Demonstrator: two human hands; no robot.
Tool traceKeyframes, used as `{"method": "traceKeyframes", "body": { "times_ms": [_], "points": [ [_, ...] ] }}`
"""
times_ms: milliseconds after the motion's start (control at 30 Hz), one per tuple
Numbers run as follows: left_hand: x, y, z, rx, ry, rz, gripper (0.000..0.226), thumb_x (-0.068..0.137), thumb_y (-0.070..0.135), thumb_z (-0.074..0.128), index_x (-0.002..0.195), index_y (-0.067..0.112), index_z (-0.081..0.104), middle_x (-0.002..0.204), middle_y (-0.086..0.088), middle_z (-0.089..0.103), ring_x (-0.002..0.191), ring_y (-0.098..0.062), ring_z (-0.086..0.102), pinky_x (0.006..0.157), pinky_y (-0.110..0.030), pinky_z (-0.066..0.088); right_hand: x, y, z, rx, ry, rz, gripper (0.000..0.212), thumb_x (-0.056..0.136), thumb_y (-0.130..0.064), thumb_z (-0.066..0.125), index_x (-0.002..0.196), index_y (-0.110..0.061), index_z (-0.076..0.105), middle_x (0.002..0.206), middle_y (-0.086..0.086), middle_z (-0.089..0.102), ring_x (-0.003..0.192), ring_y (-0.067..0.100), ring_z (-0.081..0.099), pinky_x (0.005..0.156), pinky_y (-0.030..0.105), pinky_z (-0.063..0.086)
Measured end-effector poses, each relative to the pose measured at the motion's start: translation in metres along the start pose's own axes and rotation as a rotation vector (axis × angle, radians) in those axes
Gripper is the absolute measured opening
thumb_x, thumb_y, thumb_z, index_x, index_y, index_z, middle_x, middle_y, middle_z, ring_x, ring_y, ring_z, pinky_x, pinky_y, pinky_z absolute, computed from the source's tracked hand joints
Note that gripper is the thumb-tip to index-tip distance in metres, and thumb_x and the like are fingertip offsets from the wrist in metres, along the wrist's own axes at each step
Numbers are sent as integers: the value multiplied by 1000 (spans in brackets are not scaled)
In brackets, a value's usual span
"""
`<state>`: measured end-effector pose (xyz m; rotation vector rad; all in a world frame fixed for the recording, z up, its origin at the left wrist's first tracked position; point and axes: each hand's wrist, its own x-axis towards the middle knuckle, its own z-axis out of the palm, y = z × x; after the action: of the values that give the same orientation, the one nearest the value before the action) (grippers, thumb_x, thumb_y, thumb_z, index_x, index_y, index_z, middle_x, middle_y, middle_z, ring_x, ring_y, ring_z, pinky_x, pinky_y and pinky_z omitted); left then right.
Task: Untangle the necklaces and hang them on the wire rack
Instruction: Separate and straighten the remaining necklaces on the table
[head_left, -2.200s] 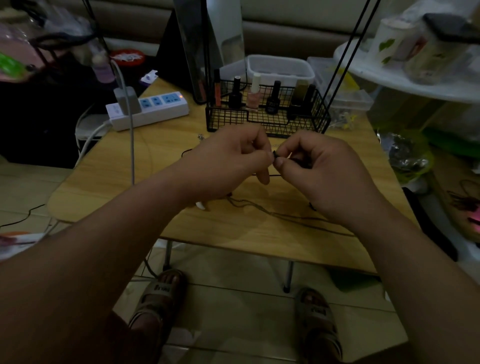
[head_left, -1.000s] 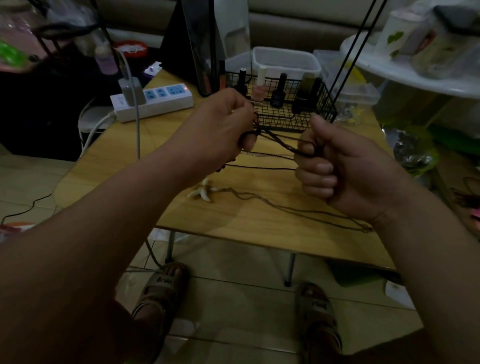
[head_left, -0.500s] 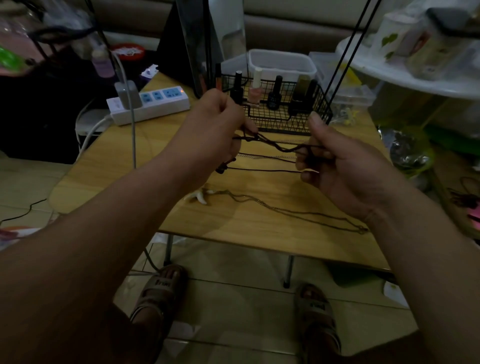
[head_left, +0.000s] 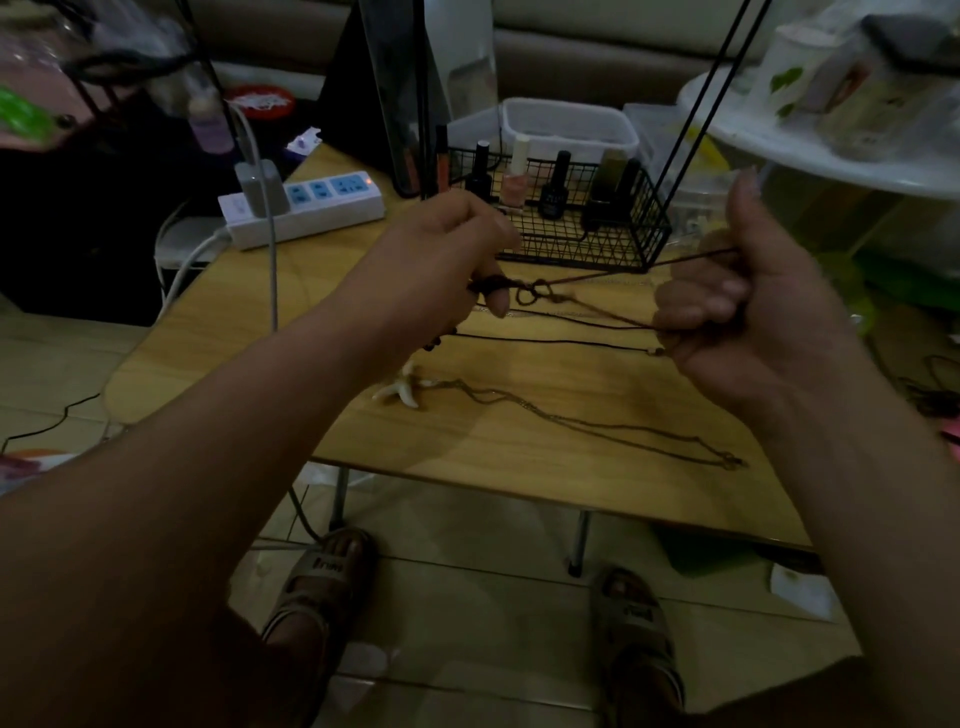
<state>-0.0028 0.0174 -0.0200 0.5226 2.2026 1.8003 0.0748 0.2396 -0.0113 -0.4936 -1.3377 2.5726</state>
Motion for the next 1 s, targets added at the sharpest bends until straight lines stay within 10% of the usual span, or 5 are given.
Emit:
{"method": "traceKeyframes", "body": {
  "times_ms": [200,733,1000],
  "points": [
    [-1,1,-9,93,-3,25,21,106,28,53,101,22,72,68,-3,61,56,-13,47,47,-21,35,4,-22,-24,-18,62,-78,28,97,-35,67,76,-24,52,61,-10,26,51,5,18,48,18,12],
    [1,1,-13,-93,-1,-56,33,106,20,38,117,16,69,78,-12,73,50,-14,30,44,-25,26,13,-38,-55,-89,253,-216,19,96,-32,67,83,-26,54,58,-9,32,45,6,24,41,20,21],
    [-3,12,4,-415,-213,-138,48,106,23,26,141,-2,47,113,-28,73,56,-17,39,57,-31,21,-5,0,-4,-616,-87,-272,21,101,-29,62,117,-16,66,73,-3,53,54,10,37,48,27,24]
  ]
}}
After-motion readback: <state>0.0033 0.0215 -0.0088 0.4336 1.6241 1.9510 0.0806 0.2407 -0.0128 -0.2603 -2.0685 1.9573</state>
